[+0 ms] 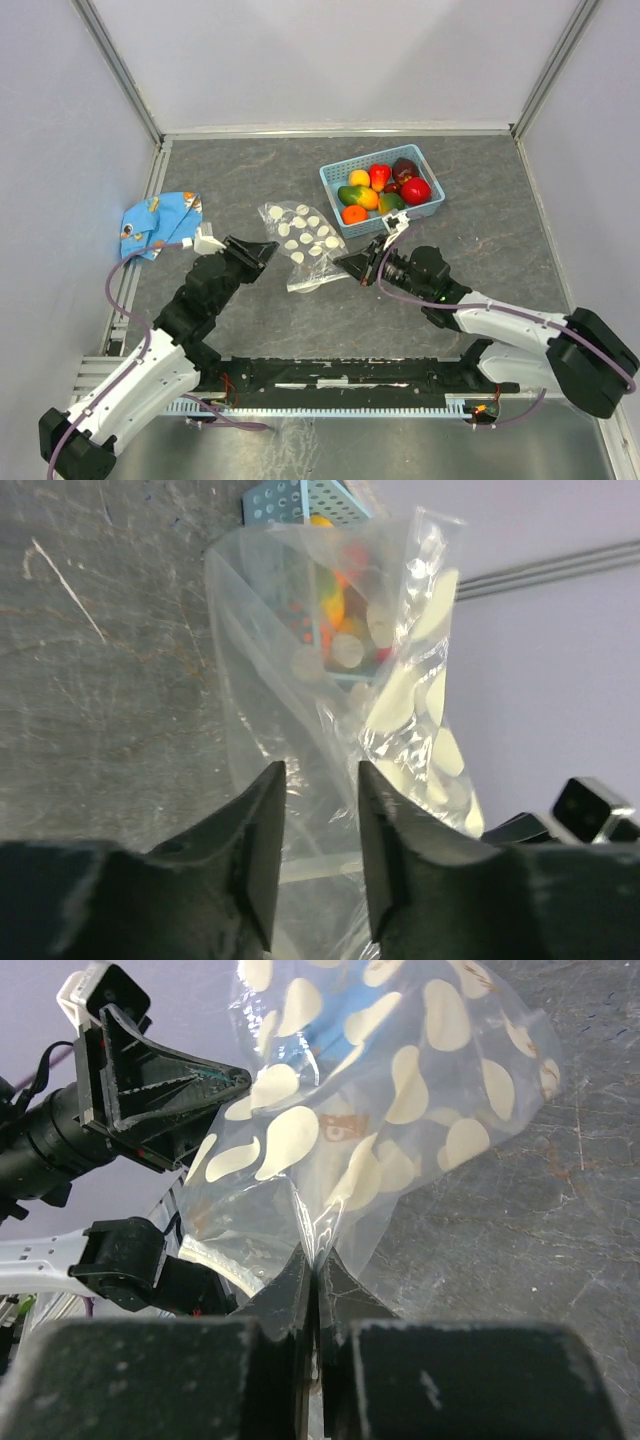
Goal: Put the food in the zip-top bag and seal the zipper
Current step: Adjust the zipper on the food storage bag.
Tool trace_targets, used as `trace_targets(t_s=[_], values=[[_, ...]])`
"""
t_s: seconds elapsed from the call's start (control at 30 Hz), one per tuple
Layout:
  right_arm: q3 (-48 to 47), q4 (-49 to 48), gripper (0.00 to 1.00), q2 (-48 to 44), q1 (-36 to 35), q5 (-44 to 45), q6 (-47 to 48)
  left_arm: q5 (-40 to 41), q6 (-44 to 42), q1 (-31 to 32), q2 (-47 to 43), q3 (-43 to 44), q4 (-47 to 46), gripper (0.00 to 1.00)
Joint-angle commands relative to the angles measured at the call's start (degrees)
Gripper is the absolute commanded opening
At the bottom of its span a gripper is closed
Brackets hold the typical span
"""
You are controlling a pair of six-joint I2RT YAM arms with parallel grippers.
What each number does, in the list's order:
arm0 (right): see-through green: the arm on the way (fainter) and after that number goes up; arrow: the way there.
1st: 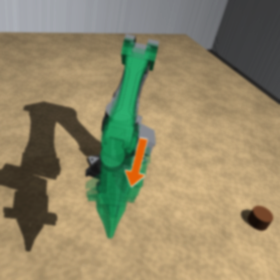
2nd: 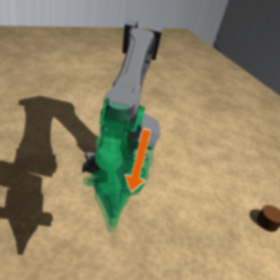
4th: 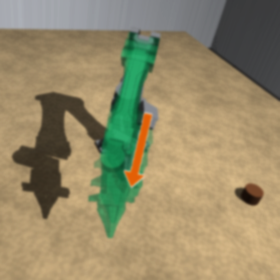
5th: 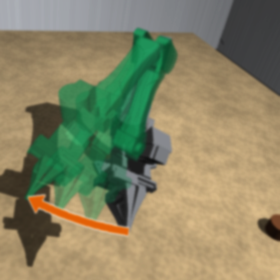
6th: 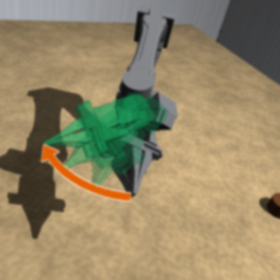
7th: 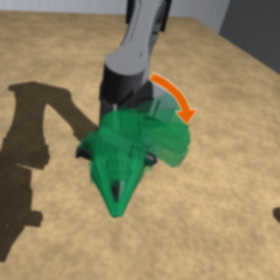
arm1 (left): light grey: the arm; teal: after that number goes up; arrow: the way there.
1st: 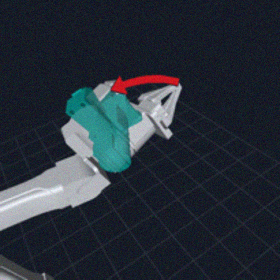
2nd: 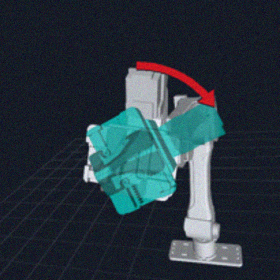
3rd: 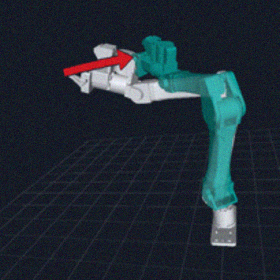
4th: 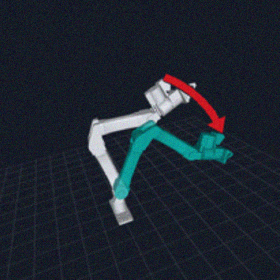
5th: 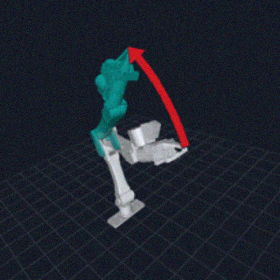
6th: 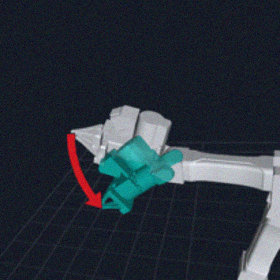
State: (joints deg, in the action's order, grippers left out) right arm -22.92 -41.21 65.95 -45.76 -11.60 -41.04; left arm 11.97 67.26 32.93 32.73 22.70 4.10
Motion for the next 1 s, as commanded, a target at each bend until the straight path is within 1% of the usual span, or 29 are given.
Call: trace_targets(t_s=[0.0,0.1,0.2,0.33,0.47,0.6,0.7,0.83,0.97], values=[[-6.9,16.5,0.02,-5.5,-0.4,4.6,2.7,0.6,-16.7,0.1,0.5,8.2,7.8,0.5],[-10.8,26.4,0.02,-7.3,-0.4,7.8,3.5,-1.8,-24.2,0.0,1.1,11.7,11.8,0.58],[-14.6,34.2,0.02,-7.0,-0.4,9.9,3.9,-5.4,-29.1,0.1,2.5,14.3,13.5,0.62],[-18.6,40.5,0.02,-6.1,-0.4,12.2,3.7,-11.5,-30.4,0.2,6.8,15.4,14.7,0.66],[-19.1,40.9,0.02,-5.9,-0.4,14.2,3.3,-18.3,-26.2,0.2,9.7,13.7,11.1,0.67],[-18.2,39.2,0.02,-5.6,-0.4,14.8,2.2,-20.6,-20.2,0.3,6.9,8.9,4.2,0.67],[-17.2,37.3,0.02,-5.0,-0.4,15.1,1.0,-21.8,-17.3,0.4,5.2,6.2,0.4,0.67],[-16.3,35.2,0.02,-4.4,-0.5,14.8,-0.2,-23.5,-16.1,0.6,6.0,4.5,-1.2,0.68],[-16.2,33.7,0.02,-3.6,-0.5,13.9,-0.9,-25.2,-14.2,1.2,7.3,2.0,-4.9,0.68]])
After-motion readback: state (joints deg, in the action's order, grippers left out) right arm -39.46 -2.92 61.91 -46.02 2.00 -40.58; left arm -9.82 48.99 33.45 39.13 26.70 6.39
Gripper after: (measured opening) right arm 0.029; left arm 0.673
